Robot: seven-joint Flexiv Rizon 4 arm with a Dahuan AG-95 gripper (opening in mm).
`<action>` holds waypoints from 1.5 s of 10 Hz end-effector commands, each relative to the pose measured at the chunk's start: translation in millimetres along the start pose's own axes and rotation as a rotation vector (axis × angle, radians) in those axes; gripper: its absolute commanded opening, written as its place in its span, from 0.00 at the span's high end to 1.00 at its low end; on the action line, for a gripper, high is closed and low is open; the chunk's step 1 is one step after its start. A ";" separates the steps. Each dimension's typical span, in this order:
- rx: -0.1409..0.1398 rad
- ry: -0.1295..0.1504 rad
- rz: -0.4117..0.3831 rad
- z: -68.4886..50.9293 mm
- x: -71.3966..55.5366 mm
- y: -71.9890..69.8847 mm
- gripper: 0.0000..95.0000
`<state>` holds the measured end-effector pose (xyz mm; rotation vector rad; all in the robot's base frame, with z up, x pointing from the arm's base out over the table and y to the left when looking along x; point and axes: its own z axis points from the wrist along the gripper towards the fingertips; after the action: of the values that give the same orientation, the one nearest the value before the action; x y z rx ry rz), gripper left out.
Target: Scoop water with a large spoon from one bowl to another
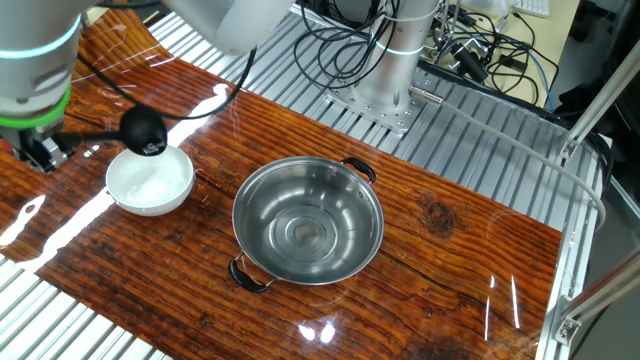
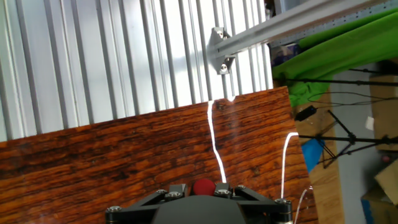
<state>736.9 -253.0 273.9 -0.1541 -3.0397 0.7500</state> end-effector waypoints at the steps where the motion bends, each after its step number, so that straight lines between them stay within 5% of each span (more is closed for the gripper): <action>1: 0.025 -0.006 0.000 -2.8 4.4 2.7 1.00; 4: 0.037 -0.005 -0.004 -3.2 4.7 3.5 1.00; 15: 0.162 -0.013 0.019 -12.4 5.4 11.4 1.00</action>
<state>735.5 -236.1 279.5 -0.1795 -2.9693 0.9946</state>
